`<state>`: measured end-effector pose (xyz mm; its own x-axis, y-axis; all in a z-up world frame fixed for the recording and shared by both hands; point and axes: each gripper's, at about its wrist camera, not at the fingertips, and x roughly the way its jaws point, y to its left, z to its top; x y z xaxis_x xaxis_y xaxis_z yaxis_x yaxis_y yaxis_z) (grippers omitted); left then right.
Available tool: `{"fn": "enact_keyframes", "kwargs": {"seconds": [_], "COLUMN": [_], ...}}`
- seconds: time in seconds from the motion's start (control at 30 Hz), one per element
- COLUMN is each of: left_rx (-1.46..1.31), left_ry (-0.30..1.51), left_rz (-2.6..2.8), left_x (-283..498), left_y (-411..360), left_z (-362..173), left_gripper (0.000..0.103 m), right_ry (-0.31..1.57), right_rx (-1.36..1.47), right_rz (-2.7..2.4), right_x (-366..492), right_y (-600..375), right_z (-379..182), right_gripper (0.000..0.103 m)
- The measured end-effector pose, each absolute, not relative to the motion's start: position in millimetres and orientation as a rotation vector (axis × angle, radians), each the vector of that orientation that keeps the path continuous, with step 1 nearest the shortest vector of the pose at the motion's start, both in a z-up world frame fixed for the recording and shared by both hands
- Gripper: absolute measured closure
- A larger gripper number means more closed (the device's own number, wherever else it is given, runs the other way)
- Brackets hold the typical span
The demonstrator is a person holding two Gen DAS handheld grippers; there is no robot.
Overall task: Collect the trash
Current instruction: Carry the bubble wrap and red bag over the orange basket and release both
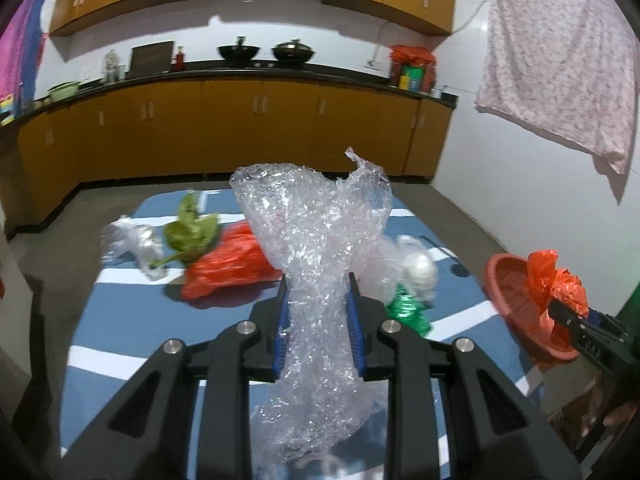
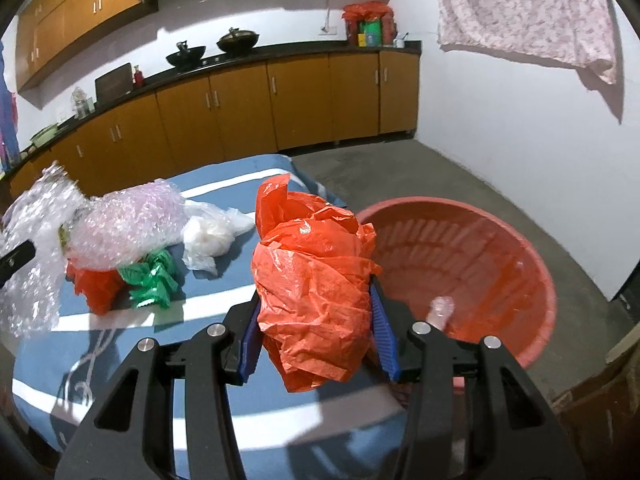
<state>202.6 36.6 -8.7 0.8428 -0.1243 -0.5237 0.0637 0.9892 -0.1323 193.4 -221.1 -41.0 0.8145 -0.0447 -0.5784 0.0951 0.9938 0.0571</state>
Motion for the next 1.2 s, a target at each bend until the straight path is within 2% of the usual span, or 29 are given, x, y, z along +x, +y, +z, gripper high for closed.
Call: {"fn": "enact_keyframes", "kwargs": {"seconds": [0.23,0.7,0.97,1.2], "left_rx": [-0.088,-0.131,-0.093,-0.068], "left_ry": [0.523,0.476,0.459,0.517], "left_rz": [-0.157,-0.094,-0.244,-0.414], "left_x": [202,190,199,222], "left_y": [-5,25,-32,-101], "left_z": [2,23,39,22], "left_gripper": [0.077,0.077,0.077,0.077], "right_ry": [0.594,0.580,0.548,0.533], "right_rx": [0.094,0.129,0.138,0.162], "right_rz": [-0.141,-0.153,-0.197,-0.266], "right_x": [179,175,168,168], "right_y": [-239,-247,-264,-292], "right_z": [-39,-42,-31,-27], "right_gripper": [0.055,0.055,0.055,0.055]}}
